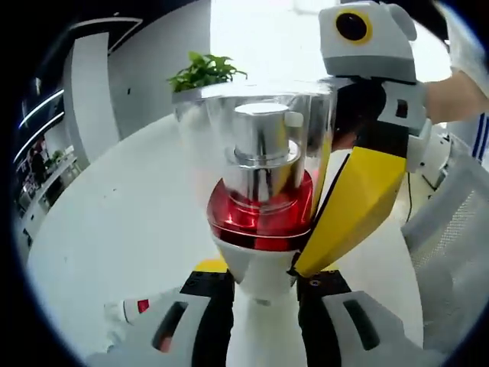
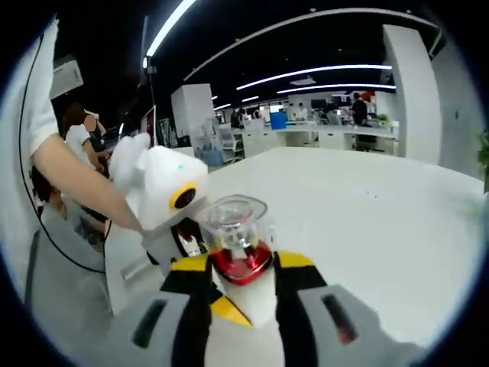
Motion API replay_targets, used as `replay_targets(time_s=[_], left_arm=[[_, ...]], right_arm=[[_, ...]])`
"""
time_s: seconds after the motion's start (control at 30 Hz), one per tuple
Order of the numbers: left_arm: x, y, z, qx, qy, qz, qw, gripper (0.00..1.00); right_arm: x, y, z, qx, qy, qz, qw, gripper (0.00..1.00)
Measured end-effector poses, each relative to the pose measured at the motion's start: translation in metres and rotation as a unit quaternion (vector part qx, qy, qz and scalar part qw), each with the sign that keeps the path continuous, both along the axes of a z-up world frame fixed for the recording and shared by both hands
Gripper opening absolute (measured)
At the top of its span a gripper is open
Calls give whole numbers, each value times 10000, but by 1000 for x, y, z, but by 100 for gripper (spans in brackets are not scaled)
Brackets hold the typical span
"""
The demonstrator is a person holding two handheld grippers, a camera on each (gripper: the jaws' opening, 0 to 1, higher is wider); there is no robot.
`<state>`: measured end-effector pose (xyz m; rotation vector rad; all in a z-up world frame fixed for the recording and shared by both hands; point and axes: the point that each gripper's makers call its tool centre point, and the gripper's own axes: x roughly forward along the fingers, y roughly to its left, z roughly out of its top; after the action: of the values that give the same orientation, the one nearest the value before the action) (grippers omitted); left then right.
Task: Arrange the skincare products in the storage area until every visible bottle or jar stands upright without overlapping.
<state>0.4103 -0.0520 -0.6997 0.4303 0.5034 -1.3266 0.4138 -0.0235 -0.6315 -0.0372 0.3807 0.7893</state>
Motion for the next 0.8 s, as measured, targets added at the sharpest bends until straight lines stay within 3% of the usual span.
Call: replay_targets(time_s=[0.4,0.8], left_arm=[[16,-7,1,-48,-4,-98,9999,28],[20,-9,1,-41,27,-86,10000,29]], right_arm=[[21,-8,0,3,-63,-213,9998,32],[24,-9,0,13,-94,-318,9995,32]])
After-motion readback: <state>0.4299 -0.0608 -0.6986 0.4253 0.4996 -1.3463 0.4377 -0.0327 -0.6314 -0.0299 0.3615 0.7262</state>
